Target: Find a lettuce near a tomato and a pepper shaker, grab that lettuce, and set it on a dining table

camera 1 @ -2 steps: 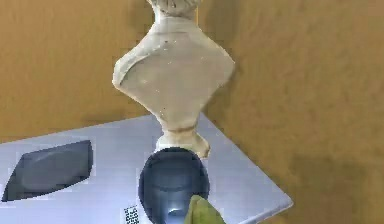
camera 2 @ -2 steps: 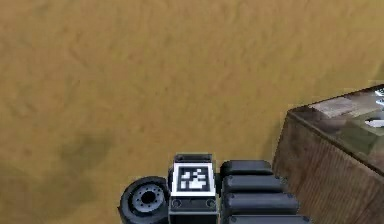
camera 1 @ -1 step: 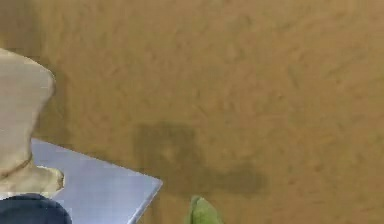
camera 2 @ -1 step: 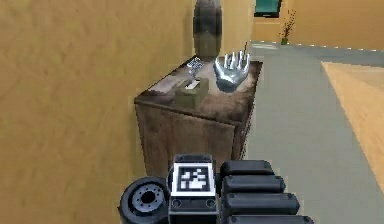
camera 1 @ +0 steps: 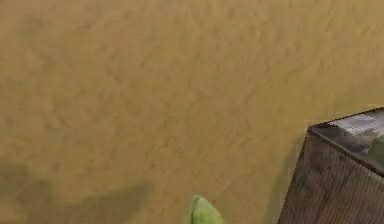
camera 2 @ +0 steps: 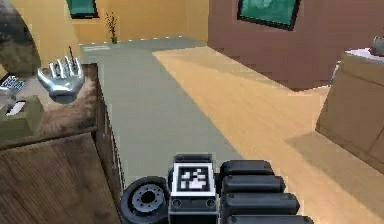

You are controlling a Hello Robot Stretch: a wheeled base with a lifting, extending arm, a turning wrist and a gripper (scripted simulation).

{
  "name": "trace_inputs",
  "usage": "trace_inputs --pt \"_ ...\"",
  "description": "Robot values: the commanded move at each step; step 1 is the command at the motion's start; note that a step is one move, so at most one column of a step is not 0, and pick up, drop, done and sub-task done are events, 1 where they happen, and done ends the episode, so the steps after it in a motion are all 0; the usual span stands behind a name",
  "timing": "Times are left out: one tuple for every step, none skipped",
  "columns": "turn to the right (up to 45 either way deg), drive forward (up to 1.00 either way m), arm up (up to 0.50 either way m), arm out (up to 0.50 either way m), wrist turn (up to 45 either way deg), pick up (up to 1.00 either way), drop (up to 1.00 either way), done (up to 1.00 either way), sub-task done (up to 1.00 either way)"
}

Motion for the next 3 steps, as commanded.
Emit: trace_inputs --pt "45.0 0.00 0.00 0.00 0.0 0.00 0.00 0.00 0.00" --pt "15.0 0.00 0.00 0.00 0.0 0.00 0.00 0.00 0.00" --pt "45.0 0.00 0.00 0.00 0.0 0.00 0.00 0.00 0.00"
